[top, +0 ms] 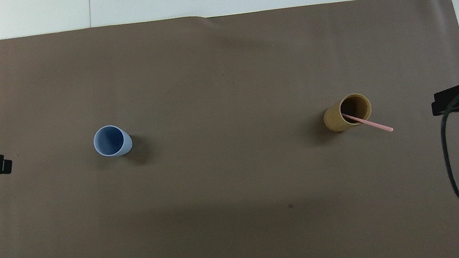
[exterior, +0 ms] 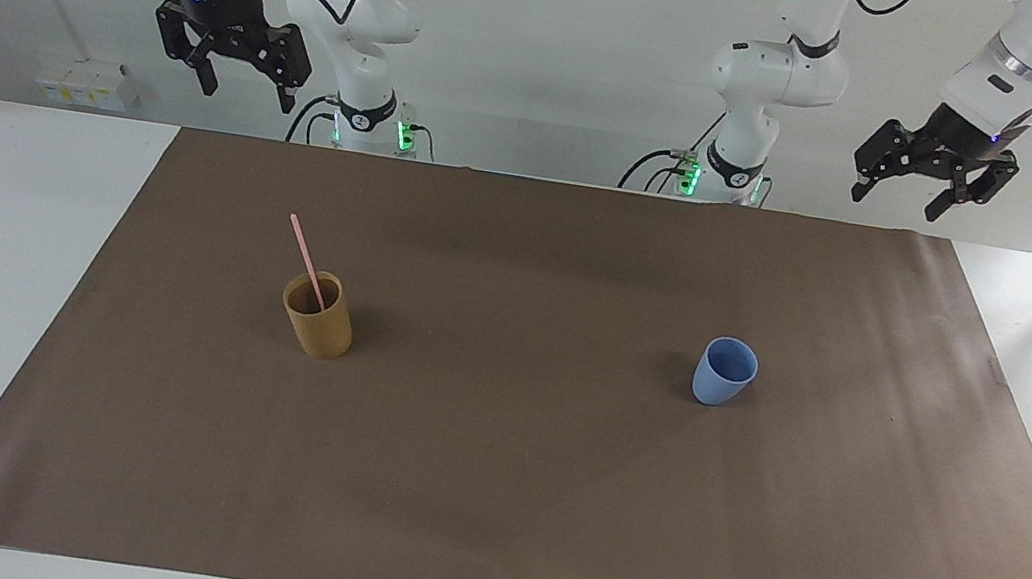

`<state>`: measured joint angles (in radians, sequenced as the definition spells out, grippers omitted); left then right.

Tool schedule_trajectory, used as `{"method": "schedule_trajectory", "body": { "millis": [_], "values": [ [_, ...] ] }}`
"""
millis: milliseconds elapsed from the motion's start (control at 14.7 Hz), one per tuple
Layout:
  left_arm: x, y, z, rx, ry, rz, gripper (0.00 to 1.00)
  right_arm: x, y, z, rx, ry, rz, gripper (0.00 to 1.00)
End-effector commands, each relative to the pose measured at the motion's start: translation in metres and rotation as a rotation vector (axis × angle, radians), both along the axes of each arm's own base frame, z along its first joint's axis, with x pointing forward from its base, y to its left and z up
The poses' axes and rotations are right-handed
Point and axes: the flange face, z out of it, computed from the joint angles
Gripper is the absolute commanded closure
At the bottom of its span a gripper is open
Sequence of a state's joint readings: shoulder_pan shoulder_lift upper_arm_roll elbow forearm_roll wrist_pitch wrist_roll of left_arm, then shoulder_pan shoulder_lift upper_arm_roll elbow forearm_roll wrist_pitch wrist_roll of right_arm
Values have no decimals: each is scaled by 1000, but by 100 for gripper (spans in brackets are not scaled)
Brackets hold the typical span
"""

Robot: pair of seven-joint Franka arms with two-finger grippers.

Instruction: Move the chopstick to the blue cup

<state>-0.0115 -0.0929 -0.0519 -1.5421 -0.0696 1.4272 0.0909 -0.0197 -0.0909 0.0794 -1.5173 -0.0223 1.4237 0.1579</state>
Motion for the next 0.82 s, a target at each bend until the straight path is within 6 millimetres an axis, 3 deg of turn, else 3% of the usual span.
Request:
{"method": "schedule_trajectory", "body": {
  "millis": [0, 749],
  "values": [
    [-8, 4, 2, -6, 7, -1, 0, -8, -5, -1, 20, -12, 20, 0],
    [-11, 3, 0, -7, 16, -9, 0, -9, -9, -1, 19, -16, 32, 0]
  ]
}}
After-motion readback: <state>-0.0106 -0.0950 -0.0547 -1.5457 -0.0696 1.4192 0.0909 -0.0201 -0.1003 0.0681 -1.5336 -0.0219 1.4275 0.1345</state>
